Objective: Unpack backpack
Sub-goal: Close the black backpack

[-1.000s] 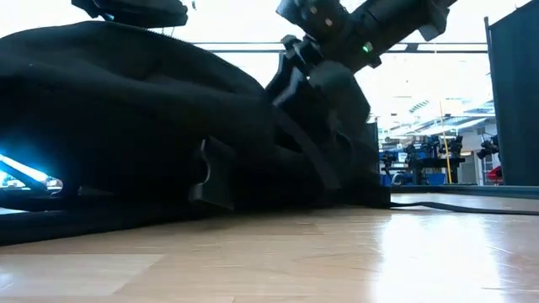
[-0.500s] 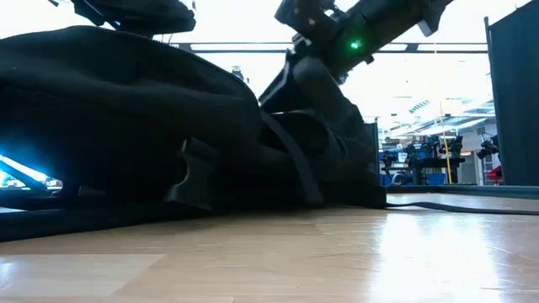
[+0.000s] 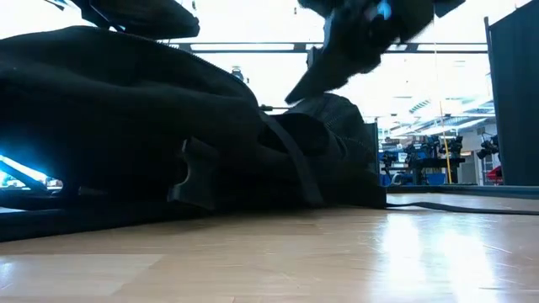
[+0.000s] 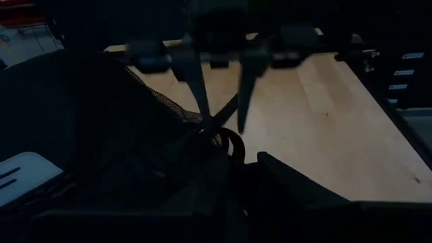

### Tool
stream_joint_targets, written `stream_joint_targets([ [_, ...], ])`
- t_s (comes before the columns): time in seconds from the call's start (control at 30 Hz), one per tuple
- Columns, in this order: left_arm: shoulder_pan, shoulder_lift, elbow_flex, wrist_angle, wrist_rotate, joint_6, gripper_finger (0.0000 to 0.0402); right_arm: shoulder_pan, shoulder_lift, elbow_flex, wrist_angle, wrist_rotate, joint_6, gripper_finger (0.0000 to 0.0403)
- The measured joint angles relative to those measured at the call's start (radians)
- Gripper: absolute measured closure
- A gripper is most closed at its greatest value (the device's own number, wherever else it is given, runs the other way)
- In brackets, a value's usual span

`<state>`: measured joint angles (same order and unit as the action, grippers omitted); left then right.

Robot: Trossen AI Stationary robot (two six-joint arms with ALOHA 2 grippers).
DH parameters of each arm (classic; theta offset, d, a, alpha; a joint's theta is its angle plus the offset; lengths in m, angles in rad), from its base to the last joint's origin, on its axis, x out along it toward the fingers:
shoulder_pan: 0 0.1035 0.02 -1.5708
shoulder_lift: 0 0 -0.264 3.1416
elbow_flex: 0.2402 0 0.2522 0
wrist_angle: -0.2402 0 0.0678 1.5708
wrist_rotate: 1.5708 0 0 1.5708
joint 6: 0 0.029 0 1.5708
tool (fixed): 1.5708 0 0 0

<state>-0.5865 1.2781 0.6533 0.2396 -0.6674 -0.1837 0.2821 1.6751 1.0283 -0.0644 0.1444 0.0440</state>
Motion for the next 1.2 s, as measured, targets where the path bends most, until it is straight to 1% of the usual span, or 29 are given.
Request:
stream_joint_targets([
  [0.13,0.001,0.0,0.0,0.001,0.0,-0.002,0.0341,0.01,0.04,0.0,0.044,-0.011,0.034,0.0273],
  [0.43,0.003,0.0,0.0,-0.003,0.0,-0.003,0.0341,-0.022,0.05,0.0,0.052,-0.022,0.148,0.0252],
  [0.6,0.003,0.005,0.0,-0.004,0.0,-0.003,0.0341,-0.042,0.098,0.001,0.068,-0.069,0.183,0.0235],
  [0.77,0.003,0.005,0.0,-0.007,0.0,-0.003,0.0341,-0.06,0.146,0.002,0.117,-0.165,0.195,0.0215],
  [0.87,0.004,0.005,0.0,-0.008,-0.001,-0.003,0.0341,-0.065,0.15,0.0,0.132,-0.172,0.194,0.0213],
  [0.93,0.004,0.005,0.0,-0.009,0.0,-0.003,0.0341,-0.069,0.151,0.0,0.138,-0.175,0.182,0.0228],
  [1.0,0.004,0.005,0.0,-0.008,-0.001,-0.003,0.0341,-0.069,0.149,0.0,0.141,-0.175,0.166,0.0259],
  [1.17,0.004,0.005,0.0,-0.005,-0.001,-0.003,0.0341,-0.069,0.12,0.0,0.147,-0.215,0.133,0.0377],
  [1.2,0.004,0.005,0.0,-0.004,-0.001,-0.003,0.0341,-0.069,0.112,0.0,0.15,-0.219,0.127,0.039],
])
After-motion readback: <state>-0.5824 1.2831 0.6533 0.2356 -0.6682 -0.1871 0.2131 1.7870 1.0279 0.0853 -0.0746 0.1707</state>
